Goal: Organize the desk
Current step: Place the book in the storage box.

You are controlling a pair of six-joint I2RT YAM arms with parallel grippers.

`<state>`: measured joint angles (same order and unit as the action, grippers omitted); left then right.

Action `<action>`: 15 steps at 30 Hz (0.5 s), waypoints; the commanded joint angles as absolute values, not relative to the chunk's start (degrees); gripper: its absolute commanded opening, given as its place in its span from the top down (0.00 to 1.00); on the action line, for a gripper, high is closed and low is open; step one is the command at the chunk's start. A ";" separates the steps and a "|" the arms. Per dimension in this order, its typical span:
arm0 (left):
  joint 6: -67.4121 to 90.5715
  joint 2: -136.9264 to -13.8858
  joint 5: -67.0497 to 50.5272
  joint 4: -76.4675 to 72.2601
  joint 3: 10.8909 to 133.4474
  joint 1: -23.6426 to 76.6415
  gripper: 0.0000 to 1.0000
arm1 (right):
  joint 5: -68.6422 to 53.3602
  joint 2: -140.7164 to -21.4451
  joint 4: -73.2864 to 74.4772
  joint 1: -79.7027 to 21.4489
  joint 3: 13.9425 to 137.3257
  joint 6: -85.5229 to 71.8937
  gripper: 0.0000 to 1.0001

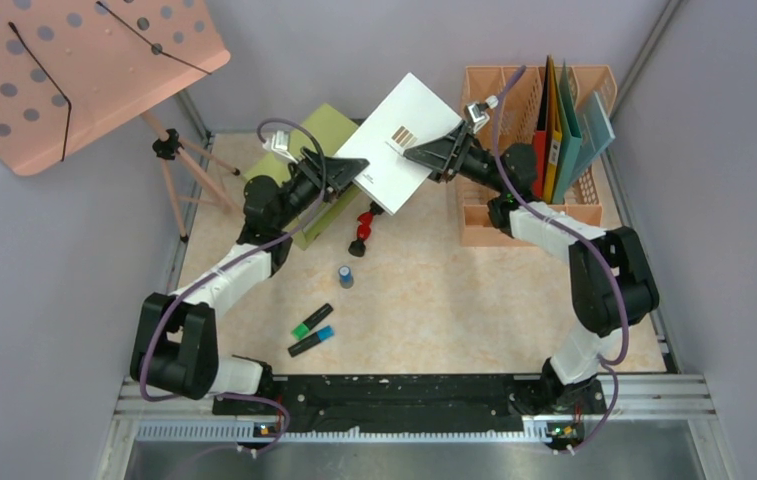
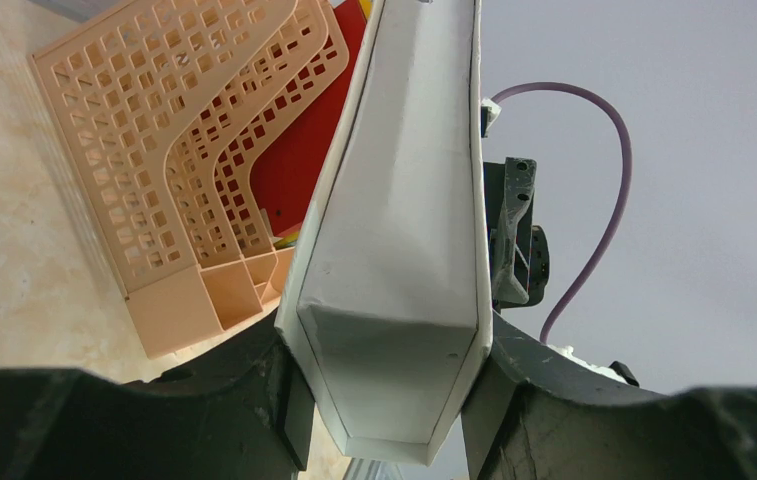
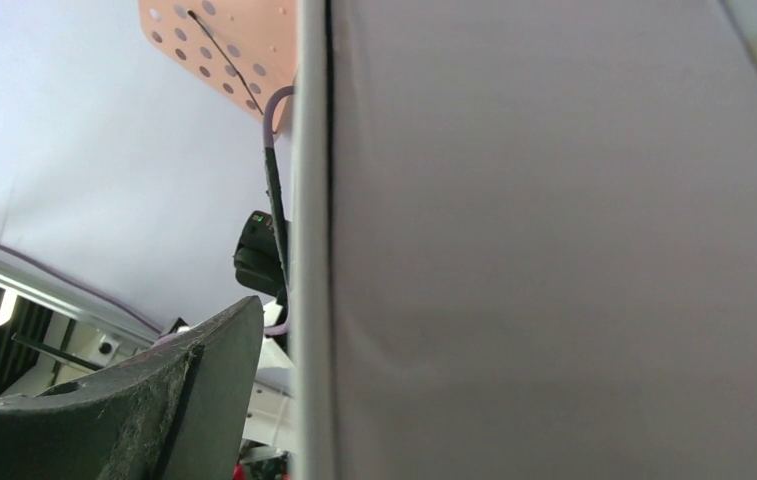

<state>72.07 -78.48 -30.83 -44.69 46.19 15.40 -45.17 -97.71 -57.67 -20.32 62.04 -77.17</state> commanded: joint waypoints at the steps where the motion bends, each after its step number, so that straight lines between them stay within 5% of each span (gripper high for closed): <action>1: 72.20 -77.61 -30.89 -44.45 44.36 15.30 1.00 | -42.97 -95.05 -62.93 -18.72 65.69 -74.33 0.74; 3: 73.71 -77.42 -30.61 -46.42 44.96 14.37 1.00 | -42.77 -94.97 -60.81 -18.68 64.93 -72.46 0.58; 7: 75.93 -76.32 -30.45 -48.14 45.57 11.51 1.00 | -41.90 -95.03 -59.16 -18.33 62.92 -70.85 0.44; 15: 77.15 -74.57 -29.95 -49.81 45.68 7.78 1.00 | -41.11 -94.75 -56.91 -17.79 61.45 -69.08 0.34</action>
<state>74.48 -78.37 -33.61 -45.80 45.52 11.94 -47.05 -97.71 -54.24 -20.88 61.89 -74.02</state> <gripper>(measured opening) 0.518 0.746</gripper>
